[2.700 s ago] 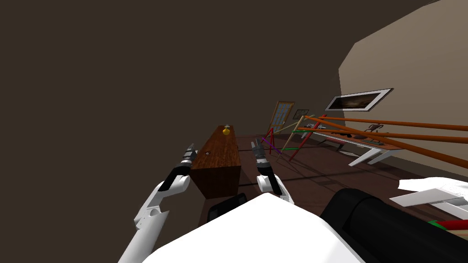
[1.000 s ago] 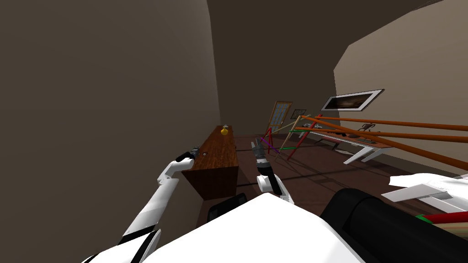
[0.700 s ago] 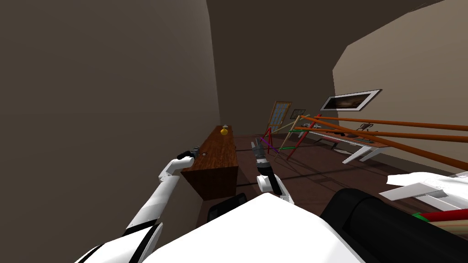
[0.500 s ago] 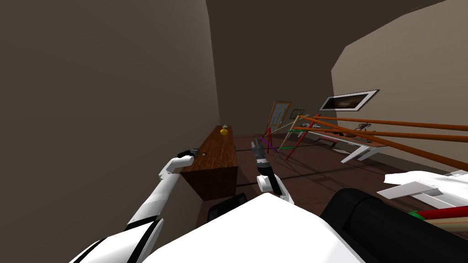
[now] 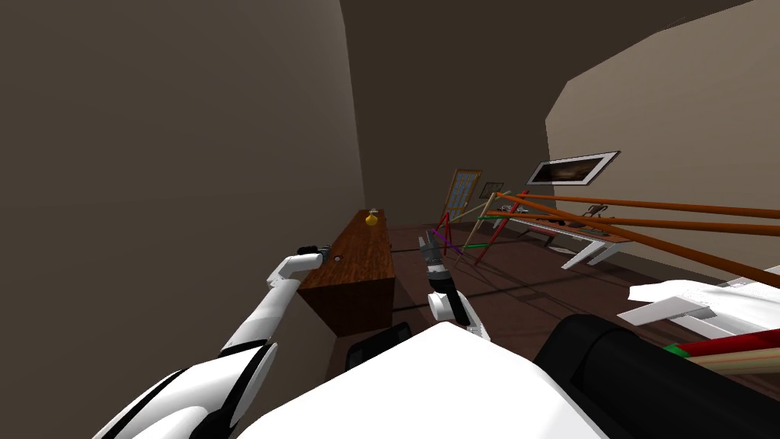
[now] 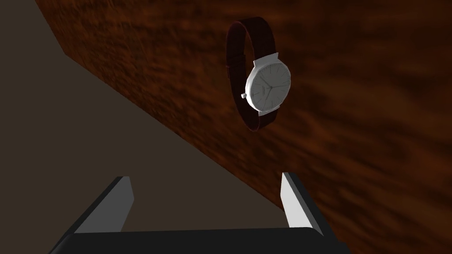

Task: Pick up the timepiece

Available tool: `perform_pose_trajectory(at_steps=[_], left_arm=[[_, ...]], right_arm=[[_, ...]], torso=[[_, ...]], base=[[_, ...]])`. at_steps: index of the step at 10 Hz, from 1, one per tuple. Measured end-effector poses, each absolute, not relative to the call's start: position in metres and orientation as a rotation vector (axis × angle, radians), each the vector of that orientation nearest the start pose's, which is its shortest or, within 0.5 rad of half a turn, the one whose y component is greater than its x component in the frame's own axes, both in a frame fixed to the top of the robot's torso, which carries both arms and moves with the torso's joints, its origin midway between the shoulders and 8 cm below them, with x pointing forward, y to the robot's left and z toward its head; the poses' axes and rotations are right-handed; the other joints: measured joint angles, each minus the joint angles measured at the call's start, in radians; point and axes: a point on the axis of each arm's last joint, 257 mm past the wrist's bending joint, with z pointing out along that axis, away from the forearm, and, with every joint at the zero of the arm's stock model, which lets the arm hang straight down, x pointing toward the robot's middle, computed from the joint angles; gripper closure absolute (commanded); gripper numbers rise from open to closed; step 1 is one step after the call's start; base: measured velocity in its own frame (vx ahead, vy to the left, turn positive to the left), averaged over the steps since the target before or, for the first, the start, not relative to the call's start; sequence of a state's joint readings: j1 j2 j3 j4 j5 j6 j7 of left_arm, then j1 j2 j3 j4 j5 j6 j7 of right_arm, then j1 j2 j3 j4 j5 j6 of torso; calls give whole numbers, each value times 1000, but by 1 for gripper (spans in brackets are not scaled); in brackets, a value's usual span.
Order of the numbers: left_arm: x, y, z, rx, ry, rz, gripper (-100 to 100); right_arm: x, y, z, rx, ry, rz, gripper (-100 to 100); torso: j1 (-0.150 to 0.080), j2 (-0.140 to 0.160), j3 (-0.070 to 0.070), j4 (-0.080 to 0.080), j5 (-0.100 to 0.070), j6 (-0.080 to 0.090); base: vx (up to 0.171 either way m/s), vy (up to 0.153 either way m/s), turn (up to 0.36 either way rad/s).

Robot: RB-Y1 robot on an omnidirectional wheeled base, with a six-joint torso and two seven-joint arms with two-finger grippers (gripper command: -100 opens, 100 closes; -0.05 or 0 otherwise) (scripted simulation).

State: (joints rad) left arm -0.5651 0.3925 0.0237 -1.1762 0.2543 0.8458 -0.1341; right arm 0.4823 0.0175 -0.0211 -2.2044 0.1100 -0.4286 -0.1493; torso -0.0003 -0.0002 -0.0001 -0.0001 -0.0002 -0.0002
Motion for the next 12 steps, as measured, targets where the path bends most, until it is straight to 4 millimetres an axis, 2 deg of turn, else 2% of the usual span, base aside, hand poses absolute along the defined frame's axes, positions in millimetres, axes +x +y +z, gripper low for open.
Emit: perform_pose_trajectory(at_steps=[6, 12], left_arm=[[627, 348, -271, -1559, 1897, -478, -100], [613, 360, -274, -1637, 1996, -348, -100]], right_arm=[[371, -281, -19, 773, 706, 1321, 0], [371, -281, -19, 773, 706, 1321, 0]], torso=[[0, 0, 0, 0, 0, 0], [1, 0, 0, 0, 0, 0]], base=[[2, -1, -41], [2, 4, -57]])
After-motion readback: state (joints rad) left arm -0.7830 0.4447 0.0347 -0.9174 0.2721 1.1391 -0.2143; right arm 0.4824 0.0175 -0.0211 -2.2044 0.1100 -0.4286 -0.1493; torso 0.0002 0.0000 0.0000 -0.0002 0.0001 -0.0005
